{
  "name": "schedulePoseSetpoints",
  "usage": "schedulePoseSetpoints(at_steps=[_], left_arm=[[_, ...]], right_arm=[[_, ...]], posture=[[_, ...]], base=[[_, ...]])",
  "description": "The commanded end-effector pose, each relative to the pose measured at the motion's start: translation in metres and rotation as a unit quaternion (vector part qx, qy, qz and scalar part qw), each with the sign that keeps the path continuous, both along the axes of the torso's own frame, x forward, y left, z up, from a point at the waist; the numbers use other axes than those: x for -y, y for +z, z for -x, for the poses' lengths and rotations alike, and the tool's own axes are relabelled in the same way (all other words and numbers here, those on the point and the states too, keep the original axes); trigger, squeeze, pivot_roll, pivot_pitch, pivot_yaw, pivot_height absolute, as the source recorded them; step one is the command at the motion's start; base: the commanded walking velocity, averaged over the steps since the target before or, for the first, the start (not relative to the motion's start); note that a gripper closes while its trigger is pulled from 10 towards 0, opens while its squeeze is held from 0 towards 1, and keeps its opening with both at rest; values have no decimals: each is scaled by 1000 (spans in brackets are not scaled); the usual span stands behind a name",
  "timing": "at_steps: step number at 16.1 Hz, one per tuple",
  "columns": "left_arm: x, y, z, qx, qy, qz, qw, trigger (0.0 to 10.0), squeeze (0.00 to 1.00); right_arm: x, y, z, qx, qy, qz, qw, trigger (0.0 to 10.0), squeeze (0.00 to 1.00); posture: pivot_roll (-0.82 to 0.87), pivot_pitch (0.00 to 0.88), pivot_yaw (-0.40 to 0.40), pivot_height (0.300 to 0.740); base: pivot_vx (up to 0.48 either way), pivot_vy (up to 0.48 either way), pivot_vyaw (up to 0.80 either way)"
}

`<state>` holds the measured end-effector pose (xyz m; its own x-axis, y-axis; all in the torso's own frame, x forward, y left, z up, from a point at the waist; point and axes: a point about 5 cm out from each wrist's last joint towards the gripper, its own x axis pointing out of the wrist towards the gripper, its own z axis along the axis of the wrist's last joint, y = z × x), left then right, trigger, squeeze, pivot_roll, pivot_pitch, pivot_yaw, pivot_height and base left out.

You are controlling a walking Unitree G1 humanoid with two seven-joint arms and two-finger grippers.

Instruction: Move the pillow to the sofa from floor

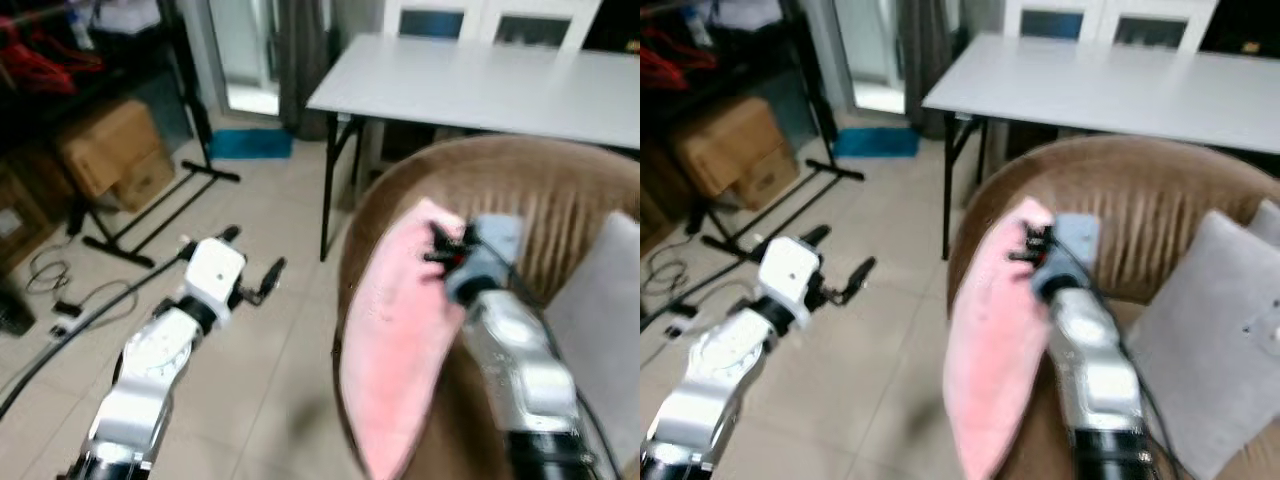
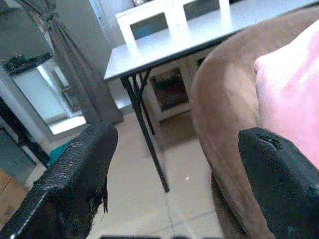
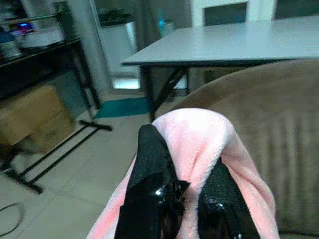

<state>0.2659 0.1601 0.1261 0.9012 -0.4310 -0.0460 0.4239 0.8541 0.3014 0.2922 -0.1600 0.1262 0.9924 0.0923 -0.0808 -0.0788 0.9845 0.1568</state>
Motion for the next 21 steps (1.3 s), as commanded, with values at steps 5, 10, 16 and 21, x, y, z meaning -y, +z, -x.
schedulePoseSetpoints(at_steps=[5,10,16,21], left_arm=[[-2,-2,-1,-8,-10,-4,1000,10000,255],[2,-6,3,-39,-73,-23,996,10000,239],[3,-8,6,-81,-161,-48,983,10000,247],[1,-7,6,-80,-164,-55,982,10000,251]], right_arm=[[-2,16,1,32,3,5,999,10000,0],[-12,24,-9,42,23,-3,999,10000,0],[-23,43,-53,73,56,1,996,10000,0],[-23,40,-77,66,58,5,996,10000,0]], posture=[[-74,0,26,740],[-52,0,-8,740],[-39,0,-12,740],[-27,0,-14,740]], base=[[304,0,-773],[0,0,0],[0,0,0],[0,0,0]])
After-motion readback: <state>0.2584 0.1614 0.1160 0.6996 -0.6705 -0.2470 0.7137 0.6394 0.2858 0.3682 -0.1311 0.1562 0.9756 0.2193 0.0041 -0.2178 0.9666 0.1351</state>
